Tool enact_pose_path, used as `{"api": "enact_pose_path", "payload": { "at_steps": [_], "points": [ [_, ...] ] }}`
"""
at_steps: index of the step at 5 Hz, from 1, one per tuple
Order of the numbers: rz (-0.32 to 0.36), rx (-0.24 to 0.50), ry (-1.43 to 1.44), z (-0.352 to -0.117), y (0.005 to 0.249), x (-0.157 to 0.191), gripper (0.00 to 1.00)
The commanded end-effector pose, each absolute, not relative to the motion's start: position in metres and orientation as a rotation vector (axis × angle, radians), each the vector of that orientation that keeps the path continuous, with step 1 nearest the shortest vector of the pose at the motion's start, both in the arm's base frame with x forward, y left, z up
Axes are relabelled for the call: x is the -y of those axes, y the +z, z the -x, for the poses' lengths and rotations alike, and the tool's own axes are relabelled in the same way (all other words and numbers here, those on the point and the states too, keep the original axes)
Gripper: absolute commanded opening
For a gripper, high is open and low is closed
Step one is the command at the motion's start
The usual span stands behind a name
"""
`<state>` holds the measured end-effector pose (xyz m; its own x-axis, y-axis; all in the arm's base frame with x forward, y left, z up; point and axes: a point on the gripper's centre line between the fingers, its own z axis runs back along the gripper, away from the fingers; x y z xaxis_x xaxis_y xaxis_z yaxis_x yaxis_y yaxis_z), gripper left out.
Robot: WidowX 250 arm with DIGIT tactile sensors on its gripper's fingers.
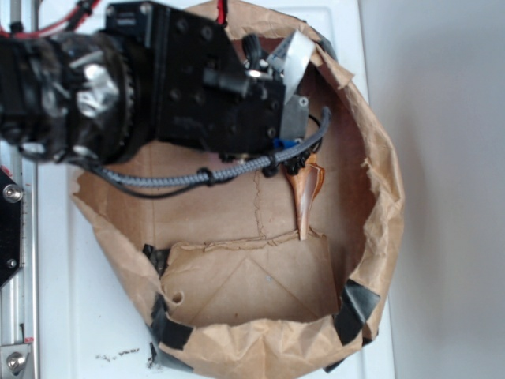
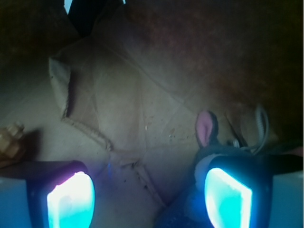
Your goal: Grab the gray animal.
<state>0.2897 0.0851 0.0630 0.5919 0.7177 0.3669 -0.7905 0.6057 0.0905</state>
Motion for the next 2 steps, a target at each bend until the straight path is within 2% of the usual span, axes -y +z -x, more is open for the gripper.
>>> {"api": "enact_pose_path", "payload": {
  "at_steps": [1, 2],
  "points": [
    [-0.255, 0.274, 0.885, -0.262, 0.105, -0.092, 1.0],
    [-0.231, 0.271, 0.889, -0.249, 0.124, -0.096, 1.0]
  ]
}}
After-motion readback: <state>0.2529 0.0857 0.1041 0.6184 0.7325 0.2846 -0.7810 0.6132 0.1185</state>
